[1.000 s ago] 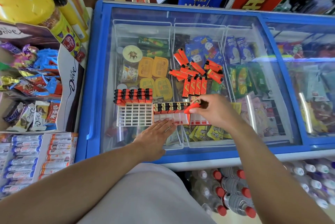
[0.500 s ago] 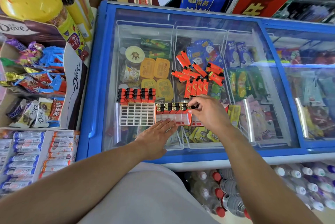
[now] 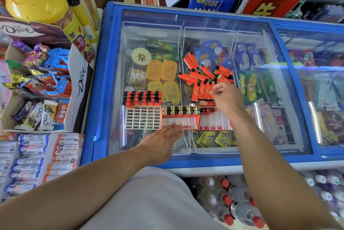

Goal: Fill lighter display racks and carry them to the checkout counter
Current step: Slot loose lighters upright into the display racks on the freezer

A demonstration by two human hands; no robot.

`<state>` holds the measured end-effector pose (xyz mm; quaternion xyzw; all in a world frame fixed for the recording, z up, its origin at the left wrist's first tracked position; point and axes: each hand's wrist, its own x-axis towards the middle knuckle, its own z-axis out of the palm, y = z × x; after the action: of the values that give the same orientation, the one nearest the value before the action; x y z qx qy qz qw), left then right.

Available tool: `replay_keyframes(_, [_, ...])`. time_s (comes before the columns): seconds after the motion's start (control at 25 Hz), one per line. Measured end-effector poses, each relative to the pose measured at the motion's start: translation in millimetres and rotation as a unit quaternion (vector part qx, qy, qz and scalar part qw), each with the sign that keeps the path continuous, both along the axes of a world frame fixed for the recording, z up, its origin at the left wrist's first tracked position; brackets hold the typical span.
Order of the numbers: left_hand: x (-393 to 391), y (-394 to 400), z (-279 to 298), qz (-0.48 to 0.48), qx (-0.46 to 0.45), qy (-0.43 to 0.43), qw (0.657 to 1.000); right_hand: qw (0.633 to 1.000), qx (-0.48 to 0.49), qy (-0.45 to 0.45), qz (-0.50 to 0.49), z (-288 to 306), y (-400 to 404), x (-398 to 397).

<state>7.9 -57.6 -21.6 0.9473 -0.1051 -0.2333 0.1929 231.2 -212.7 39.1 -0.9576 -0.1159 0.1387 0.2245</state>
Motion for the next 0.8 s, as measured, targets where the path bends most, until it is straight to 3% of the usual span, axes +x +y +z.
replay_keyframes(0.12, [-3,4,3,0.003,-0.018,-0.011,1.0,0.985,-0.123,0.112,-0.042,-18,4,41])
replay_keyframes(0.24, [-8,10,5,0.014,-0.033,-0.015,0.999,0.974,-0.114,0.174,-0.085,-28,11,54])
replay_keyframes(0.44, [-8,11,6,0.024,-0.019,-0.004,1.0,0.969,-0.078,0.199,-0.122,-33,13,62])
replay_keyframes(0.56, [-8,9,5,0.021,-0.011,0.005,1.0,0.978,-0.104,0.167,-0.073,-27,13,59])
replay_keyframes(0.72, [-8,10,2,0.022,-0.009,0.009,1.0,0.996,0.036,0.075,0.012,19,24,15])
replay_keyframes(0.8, [-8,10,1,0.028,-0.014,0.009,0.999,0.989,0.098,0.085,0.074,41,24,-22])
